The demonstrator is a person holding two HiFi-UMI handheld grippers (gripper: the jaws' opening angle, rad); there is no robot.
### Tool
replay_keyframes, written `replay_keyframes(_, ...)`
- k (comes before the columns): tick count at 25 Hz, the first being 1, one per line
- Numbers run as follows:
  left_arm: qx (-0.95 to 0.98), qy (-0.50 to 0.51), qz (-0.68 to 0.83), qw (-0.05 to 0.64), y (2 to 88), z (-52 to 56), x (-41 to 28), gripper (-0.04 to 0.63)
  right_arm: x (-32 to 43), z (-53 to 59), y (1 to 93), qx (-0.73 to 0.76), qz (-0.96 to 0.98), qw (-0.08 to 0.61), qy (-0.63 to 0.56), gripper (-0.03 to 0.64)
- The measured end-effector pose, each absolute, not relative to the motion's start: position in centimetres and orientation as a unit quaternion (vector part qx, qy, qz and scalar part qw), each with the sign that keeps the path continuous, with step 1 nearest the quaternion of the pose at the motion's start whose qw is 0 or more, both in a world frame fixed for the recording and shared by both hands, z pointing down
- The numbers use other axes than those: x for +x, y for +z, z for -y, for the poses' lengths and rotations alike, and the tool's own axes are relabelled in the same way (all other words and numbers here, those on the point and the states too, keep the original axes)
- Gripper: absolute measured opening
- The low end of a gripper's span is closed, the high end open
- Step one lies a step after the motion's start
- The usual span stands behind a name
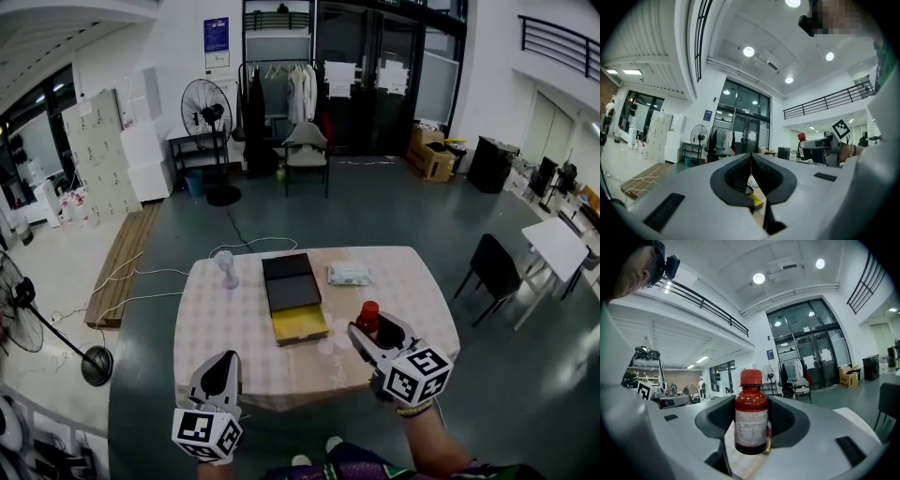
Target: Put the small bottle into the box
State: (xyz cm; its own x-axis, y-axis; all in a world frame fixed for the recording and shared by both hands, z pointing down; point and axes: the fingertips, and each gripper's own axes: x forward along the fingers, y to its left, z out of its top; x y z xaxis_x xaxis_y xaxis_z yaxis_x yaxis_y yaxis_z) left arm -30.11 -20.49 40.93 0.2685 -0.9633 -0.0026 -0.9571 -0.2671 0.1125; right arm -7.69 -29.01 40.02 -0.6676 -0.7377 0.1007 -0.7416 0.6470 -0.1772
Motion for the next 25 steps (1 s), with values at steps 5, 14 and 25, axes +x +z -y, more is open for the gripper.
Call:
replay_keyframes(5,0.789,-0.027,0.613,0.041,40.6,23.0,-29.9,0.025,-8.0,32.0,40.5,0.394,0.913,0.012,0.106,0.224)
replay_keyframes(14,0.787,-0.019,0.616,0.019,38.9,29.4,-27.6,0.025,-8.5,39.2,38.8,0.357,0.928,-0.009,0.106,0.224)
replay_keyframes(25,0.782,-0.011,0.622,0.032,39.7,34.4,-25.6,0.025,-8.7,46.0,43.6,0.330,0.932,0.024,0.147,0.225)
